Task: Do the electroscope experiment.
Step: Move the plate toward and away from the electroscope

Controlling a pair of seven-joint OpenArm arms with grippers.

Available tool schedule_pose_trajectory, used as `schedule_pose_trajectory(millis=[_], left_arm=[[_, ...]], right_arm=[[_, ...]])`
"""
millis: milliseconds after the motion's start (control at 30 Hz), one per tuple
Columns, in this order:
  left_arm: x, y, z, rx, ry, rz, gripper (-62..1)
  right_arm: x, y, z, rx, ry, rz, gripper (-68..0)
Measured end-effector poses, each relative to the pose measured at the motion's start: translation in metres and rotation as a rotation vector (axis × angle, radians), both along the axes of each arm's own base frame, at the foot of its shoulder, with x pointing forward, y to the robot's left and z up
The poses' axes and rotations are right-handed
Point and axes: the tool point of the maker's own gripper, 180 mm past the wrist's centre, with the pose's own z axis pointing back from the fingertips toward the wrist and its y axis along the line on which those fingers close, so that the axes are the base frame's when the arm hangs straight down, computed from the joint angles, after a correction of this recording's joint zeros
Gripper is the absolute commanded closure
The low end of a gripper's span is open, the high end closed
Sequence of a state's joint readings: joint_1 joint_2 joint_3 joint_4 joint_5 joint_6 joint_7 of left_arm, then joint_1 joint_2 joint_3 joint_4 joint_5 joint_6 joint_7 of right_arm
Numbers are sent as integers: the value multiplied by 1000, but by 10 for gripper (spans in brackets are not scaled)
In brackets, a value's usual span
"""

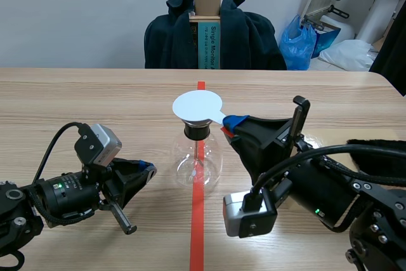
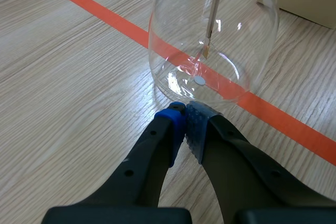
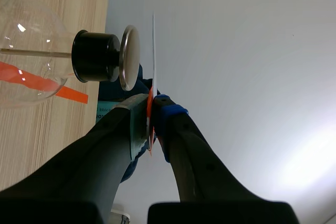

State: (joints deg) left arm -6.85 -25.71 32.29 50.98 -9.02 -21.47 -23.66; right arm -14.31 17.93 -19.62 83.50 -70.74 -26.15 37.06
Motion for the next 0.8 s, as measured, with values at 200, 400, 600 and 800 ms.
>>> schedule_pose_trajectory(millis=[200,400,600,800], left_arm=[[0,0,0,0,0,0,-31],[0,0,0,0,0,0,-31],[0,0,0,0,0,0,-32],[0,0,0,0,0,0,-31]], right_arm=[[1,-1,0,0,0,-6,-6],[14,-14,1,3,-4,-109,-6],[31,-34,2,8,-9,-257,-6],[41,-51,3,11,-13,-368,-6]])
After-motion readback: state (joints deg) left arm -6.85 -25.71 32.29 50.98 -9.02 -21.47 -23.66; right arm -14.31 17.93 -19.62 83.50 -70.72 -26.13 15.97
